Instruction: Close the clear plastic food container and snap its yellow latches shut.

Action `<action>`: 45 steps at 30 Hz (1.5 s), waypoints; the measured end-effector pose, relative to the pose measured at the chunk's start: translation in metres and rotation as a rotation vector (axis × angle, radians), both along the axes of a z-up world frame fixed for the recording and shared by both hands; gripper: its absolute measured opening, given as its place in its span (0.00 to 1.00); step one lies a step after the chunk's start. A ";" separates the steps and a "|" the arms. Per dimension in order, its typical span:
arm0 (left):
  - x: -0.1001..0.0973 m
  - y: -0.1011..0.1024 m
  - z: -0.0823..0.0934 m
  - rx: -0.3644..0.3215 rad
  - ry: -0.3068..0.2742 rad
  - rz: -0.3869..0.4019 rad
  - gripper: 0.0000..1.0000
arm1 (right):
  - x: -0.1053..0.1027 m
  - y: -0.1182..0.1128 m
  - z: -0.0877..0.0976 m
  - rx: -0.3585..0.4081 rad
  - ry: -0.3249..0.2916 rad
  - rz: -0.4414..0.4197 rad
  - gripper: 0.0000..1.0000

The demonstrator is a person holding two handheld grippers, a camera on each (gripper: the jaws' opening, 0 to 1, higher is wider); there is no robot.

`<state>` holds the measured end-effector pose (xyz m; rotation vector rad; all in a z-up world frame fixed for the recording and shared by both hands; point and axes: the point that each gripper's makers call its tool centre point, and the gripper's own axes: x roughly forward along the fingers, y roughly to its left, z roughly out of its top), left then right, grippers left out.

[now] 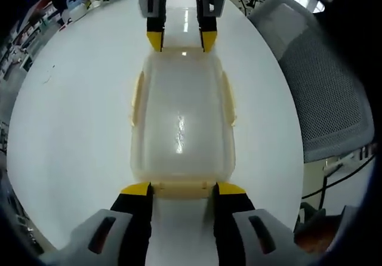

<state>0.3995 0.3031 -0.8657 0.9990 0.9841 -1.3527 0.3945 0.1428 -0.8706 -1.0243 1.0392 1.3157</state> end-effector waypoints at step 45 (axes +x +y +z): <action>-0.026 0.009 0.042 -0.006 -0.028 0.082 0.38 | -0.013 0.011 0.044 0.135 0.016 0.054 0.37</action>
